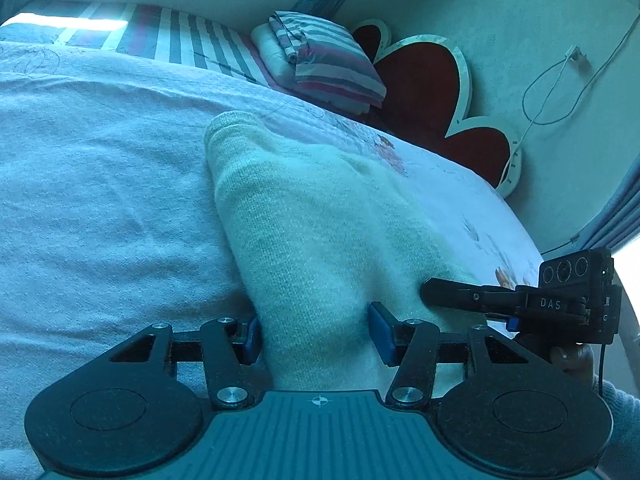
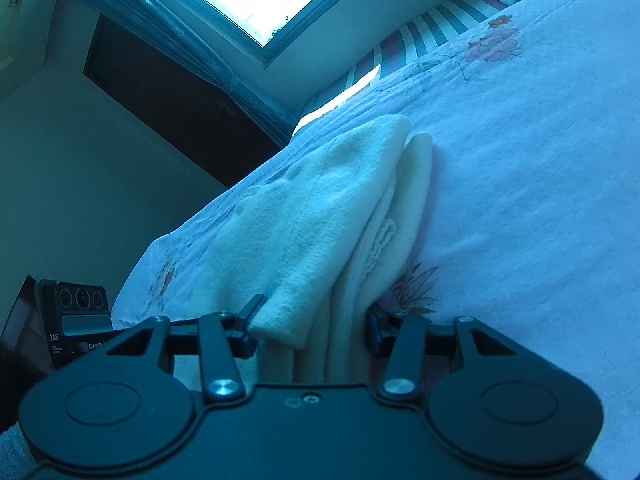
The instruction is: Fold small clothes
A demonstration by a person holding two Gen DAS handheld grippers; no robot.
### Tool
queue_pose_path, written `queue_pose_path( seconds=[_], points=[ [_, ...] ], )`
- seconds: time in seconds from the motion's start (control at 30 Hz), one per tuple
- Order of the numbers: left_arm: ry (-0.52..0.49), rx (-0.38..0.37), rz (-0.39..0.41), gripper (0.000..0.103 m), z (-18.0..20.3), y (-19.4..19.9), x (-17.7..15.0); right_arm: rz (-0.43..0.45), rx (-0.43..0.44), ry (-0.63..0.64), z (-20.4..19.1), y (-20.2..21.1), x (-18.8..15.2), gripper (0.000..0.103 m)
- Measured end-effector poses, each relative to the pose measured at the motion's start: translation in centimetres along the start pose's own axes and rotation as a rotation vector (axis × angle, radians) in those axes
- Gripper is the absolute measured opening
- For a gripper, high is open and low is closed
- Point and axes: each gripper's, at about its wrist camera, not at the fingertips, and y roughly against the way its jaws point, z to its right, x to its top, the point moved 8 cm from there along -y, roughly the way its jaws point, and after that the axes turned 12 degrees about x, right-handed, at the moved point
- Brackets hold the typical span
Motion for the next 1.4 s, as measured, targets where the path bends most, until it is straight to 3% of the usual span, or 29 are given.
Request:
queue_pose_path(
  seconds=[0.13,0.3,0.43,0.53,0.7,0.83,1.07,1.23,1.4],
  points=[
    [-0.03,0.032,0.022,0.045,0.4,0.2,0.2,-0.002,-0.034,0.021,-0.4,0.0,-0.2,0.044],
    [-0.047,0.063,0.056,0.045,1.0,0.4,0.3,0.002,-0.108,0.061,-1.4,-0.5,-0.5,0.044],
    [-0.056,0.034,0.08,0.035,0.8,1.1,0.6,-0.004,-0.19,0.127,-2.9,-1.1,-0.4,0.033],
    [-0.065,0.003,0.103,0.033,0.9,2.4,0.9,0.004,-0.243,0.169,-4.8,-1.1,-0.4,0.031],
    [-0.088,-0.018,0.145,0.032,0.2,5.9,2.5,0.04,-0.247,0.21,-8.8,-1.7,0.3,0.03],
    [-0.085,-0.008,0.179,0.032,-2.6,9.7,4.0,0.06,-0.202,0.24,-12.6,-3.9,0.8,0.03],
    [-0.072,0.086,0.192,0.032,-10.5,15.5,4.5,0.033,-0.098,0.229,-16.9,-10.8,-0.7,0.03],
    [-0.03,0.147,0.17,0.032,-16.4,17.3,2.9,-0.013,-0.04,0.2,-18.6,-16.4,-2.9,0.03],
    [0.011,0.199,0.1,0.033,-21.1,16.5,0.4,-0.066,-0.028,0.14,-18.3,-20.2,-5.3,0.03]
  ],
)
